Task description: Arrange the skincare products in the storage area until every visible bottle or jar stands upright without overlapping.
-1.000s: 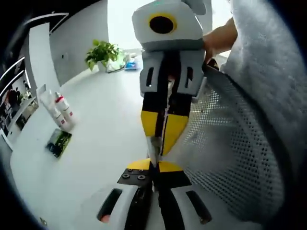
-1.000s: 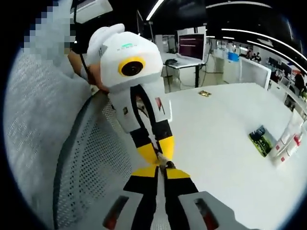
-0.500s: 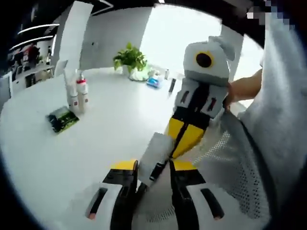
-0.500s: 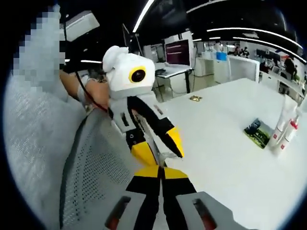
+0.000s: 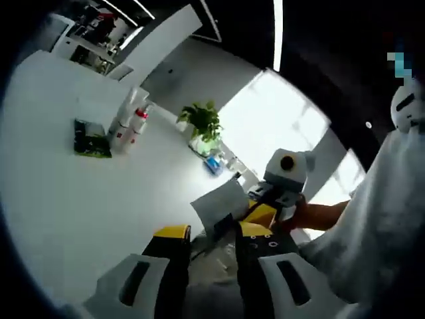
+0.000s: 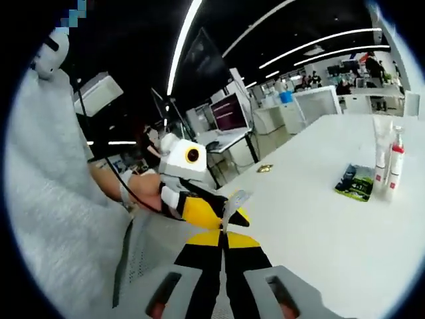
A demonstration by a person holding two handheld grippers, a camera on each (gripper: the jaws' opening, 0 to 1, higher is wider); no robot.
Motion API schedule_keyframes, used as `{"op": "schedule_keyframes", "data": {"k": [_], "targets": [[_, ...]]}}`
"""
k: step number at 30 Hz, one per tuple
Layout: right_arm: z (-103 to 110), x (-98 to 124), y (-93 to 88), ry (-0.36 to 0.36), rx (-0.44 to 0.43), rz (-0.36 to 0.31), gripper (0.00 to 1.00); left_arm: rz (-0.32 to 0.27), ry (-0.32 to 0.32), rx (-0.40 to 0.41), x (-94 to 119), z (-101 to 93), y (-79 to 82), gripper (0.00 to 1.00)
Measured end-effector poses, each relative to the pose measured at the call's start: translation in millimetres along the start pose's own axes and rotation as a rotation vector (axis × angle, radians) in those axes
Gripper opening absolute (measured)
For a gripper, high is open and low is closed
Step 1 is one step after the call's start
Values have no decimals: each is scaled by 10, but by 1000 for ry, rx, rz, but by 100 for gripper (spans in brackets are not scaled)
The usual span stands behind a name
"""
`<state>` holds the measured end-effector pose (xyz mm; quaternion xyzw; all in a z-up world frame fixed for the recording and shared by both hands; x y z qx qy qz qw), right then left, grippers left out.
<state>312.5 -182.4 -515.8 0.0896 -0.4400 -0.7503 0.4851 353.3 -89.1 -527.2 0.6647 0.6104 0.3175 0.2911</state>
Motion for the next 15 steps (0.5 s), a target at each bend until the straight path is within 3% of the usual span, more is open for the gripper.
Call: {"op": "schedule_keyframes", "data": {"k": [4, 15], "targets": [[-13, 26, 41, 26, -58, -35, 0, -53, -15, 53, 26, -7, 61, 4], [30, 15, 87, 72, -96, -79, 0, -77, -69, 29, 32, -119, 95, 0]]}}
Point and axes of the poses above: the point that each gripper's makers call its tool centre point, and the gripper's own axes: x roughly backward along the fingers, z roughly to its left, y roughly out of its top, the point moved 5 cm from there along x, roughly backward along the fingers, and after that the axes turned 9 degrees about -x, right-handed, at the moved point
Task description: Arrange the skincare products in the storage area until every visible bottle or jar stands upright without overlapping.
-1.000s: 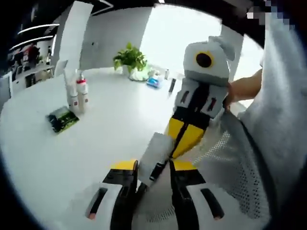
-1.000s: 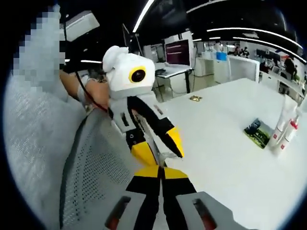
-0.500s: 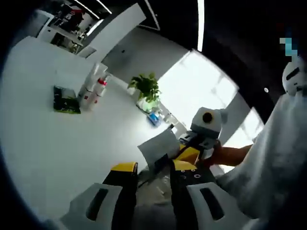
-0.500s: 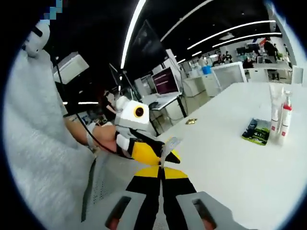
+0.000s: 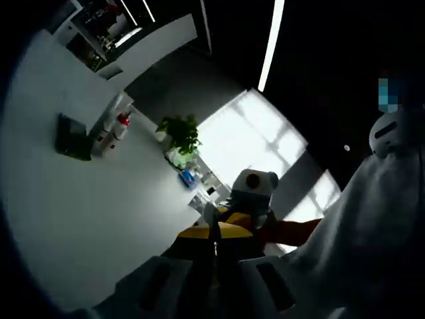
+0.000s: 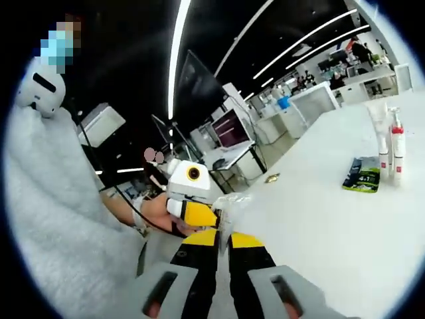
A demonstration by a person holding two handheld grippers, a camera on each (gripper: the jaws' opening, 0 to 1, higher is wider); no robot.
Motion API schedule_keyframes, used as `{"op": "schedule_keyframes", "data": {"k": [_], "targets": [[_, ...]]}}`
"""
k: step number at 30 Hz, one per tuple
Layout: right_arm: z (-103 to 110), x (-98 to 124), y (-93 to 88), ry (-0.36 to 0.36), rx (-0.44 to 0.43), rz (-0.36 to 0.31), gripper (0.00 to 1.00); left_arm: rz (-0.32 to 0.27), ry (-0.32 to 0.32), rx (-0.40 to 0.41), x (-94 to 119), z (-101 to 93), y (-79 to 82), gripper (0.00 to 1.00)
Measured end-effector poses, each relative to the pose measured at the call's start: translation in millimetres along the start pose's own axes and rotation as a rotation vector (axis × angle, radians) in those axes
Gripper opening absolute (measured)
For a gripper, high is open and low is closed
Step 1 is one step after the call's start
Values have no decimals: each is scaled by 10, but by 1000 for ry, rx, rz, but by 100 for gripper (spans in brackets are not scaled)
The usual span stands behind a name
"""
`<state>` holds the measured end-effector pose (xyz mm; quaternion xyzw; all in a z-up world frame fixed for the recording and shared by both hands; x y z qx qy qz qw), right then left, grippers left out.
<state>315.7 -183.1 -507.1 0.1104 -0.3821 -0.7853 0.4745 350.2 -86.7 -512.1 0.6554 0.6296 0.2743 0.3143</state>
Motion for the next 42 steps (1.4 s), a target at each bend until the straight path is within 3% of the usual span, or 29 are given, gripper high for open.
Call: {"op": "schedule_keyframes", "data": {"k": [7, 9, 13, 16, 19, 28, 37, 40, 42], "targets": [[25, 17, 46, 30, -33, -36, 3, 50, -54, -2, -56, -92, -76, 0], [32, 29, 55, 43, -49, -42, 0, 57, -54, -8, -61, -98, -88, 0], [57, 4, 4, 32, 2, -10, 0, 85, -27, -2, -50, -48, -118, 0], [38, 20, 22, 52, -44, -18, 0, 58, -30, 49, -32, -24, -76, 0], [46, 24, 17, 53, -52, -14, 0, 18, -24, 49, -10, -7, -23, 1], [48, 10, 28, 48, -35, -20, 0, 9, -35, 50, -12, -32, -9, 0], [25, 2, 12, 33, -36, -5, 0, 90, -24, 7, -17, -11, -97, 0], [13, 1, 13, 39, -60, -9, 0, 83, -28, 4, -6, -11, -81, 0], [14, 1, -4, 39, -57, 2, 0, 36, -22, 8, 6, 5, -24, 0]]}}
Point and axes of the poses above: the point that each gripper's makers call its tool centre point, and the gripper's own axes: x roughly backward along the fingers, z roughly to its left, y roughly out of its top, the point moved 5 cm from there along x, roughly backward along the fingers, and after that the axes turned 9 degrees about -x, right-handed, at the moved point
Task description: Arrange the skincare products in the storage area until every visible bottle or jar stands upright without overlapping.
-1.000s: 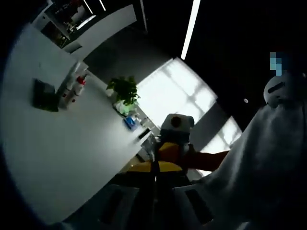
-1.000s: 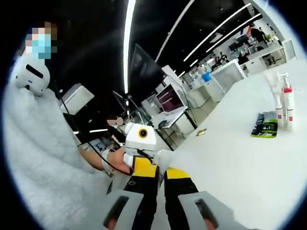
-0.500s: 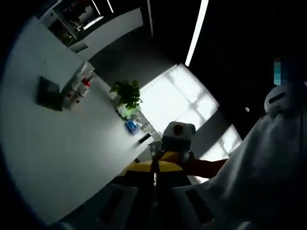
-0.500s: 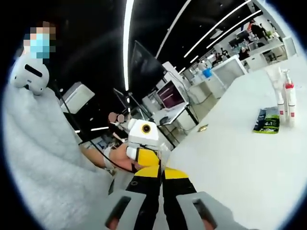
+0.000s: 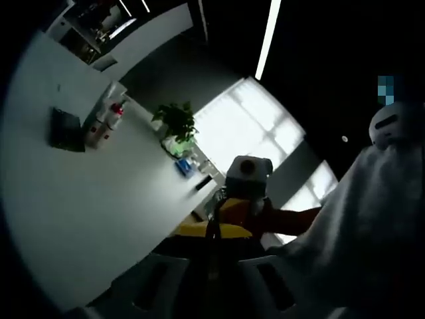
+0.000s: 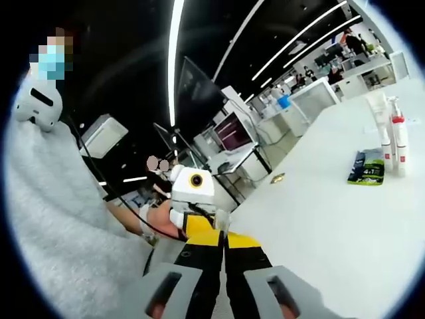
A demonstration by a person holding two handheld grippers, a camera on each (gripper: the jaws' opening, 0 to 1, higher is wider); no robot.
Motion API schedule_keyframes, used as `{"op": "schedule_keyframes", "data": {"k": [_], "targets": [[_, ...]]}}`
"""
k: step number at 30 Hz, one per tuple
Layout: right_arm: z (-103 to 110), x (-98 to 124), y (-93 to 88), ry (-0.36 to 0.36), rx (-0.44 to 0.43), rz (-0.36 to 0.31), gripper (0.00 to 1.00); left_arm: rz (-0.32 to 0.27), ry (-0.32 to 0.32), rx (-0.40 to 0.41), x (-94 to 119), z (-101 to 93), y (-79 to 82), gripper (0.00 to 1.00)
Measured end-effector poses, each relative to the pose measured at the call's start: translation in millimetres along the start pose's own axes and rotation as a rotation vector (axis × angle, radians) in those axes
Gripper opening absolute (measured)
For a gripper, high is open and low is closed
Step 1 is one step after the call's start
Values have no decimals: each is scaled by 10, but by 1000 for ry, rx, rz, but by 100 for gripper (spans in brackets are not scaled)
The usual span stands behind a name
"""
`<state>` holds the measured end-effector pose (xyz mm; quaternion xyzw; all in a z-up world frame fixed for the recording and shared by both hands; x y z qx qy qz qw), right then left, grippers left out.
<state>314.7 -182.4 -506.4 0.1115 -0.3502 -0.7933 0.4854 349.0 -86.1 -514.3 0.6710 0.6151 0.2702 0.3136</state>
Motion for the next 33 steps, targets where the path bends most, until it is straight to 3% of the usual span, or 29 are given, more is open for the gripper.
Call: {"op": "schedule_keyframes", "data": {"k": [3, 5, 8, 11, 15, 17, 20, 24, 27, 28, 29, 30, 31, 32, 33], "targets": [[19, -12, -26, 7, 15, 11, 0, -61, -16, 5, 62, -1, 73, 0], [34, -14, -18, 18, 13, 4, 0, -59, -1, -65, 60, -6, 81, 0], [12, -3, 13, 8, 12, -23, 0, -65, -6, -42, 86, -2, 67, 0], [-66, 19, 10, -2, -103, -37, 0, -60, 43, -41, 121, 59, 35, 0], [-90, 11, -53, -31, -67, -27, 0, -50, 55, -3, 105, 86, -25, 0], [-78, 43, -28, -22, -67, -54, 0, -52, 51, 0, 92, 55, -25, 0], [-76, 74, 26, -2, -71, -84, 0, -15, 39, -38, 34, -11, -76, 0], [-56, 30, -4, 2, -49, -57, 0, 4, 51, -46, 71, 2, -95, 0], [-24, 34, 38, 41, -32, -82, 0, -56, 29, -55, 59, -80, 18, 0], [-8, 32, -4, 61, -67, -37, 0, -74, 18, -54, 43, -113, 51, 0], [-13, 20, -17, 62, -69, -21, 7, -88, 5, -51, 31, -140, 78, 0], [-14, -3, -17, 46, -44, -19, 11, -97, 1, -53, 10, -160, 100, 0], [8, 4, -21, 63, 15, -4, 0, -108, 4, -53, -11, -168, 121, 0], [112, 10, 6, 112, 56, -11, 0, -108, 12, -55, -31, -167, 126, 0], [62, 27, 24, 62, 87, -27, 0, -112, 2, -34, -35, -163, 142, 0]]}}
Point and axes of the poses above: the point that each gripper's makers call its tool centre point, and the gripper's own axes: x roughly backward along the fingers, z roughly to its left, y roughly out of its top, the point moved 5 cm from there along x, roughly backward along the fingers, and after that the axes turned 9 degrees about -x, right-handed, at the moved point
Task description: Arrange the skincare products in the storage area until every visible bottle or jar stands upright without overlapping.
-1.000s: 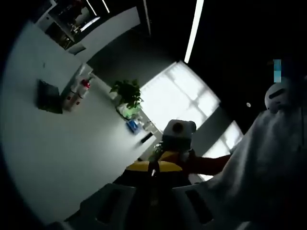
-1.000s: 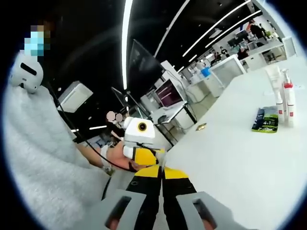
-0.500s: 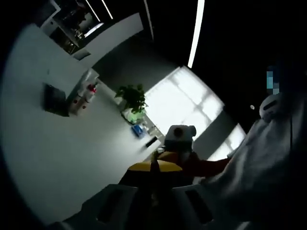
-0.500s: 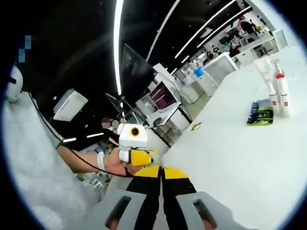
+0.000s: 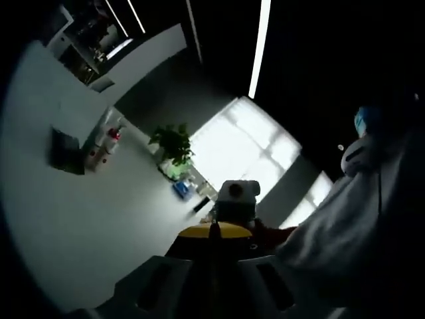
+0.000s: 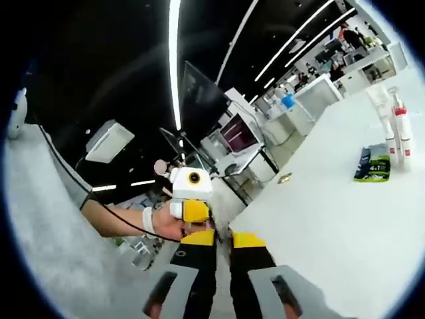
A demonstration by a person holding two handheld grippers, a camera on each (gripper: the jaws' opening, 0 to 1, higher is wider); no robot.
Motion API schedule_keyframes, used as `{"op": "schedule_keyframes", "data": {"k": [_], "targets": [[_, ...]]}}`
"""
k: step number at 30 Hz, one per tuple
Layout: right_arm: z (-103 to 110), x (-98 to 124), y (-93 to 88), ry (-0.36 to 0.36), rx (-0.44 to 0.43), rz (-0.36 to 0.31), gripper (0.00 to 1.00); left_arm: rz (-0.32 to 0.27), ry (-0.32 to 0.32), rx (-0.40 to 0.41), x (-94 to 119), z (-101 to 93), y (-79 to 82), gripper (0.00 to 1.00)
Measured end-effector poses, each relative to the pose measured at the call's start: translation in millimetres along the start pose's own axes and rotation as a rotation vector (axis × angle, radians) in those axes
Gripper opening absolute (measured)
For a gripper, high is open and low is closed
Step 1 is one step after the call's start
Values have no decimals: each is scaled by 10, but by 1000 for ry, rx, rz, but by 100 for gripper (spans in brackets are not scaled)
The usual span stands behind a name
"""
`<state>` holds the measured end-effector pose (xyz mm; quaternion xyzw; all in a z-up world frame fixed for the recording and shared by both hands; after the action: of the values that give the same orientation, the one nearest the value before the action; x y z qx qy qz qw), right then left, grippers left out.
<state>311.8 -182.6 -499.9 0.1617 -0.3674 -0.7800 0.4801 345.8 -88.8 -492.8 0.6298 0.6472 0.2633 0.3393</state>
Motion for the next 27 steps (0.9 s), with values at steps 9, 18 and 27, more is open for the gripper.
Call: {"op": "schedule_keyframes", "data": {"k": [9, 18, 27], "targets": [[-65, 117, 161, 32, -148, -129, 0, 48, 24, 12, -122, -31, 35, 1], [-83, 100, 177, 58, -197, -149, 0, 51, 56, 6, -138, 19, 59, 0], [-141, 139, 250, -26, -137, -192, 6, 25, 73, 2, -152, 15, 126, 0]]}}
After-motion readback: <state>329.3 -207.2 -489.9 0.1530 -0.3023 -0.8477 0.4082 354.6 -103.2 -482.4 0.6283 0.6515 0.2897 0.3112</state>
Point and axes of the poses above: the point that each gripper's makers call its tool centre point, and the gripper's own axes: x roughly backward along the fingers, z roughly to its left, y roughly out of its top, the point moved 5 cm from there along x, roughly backward along the fingers, and after that the axes turned 9 degrees about -x, right-handed, at the moved point
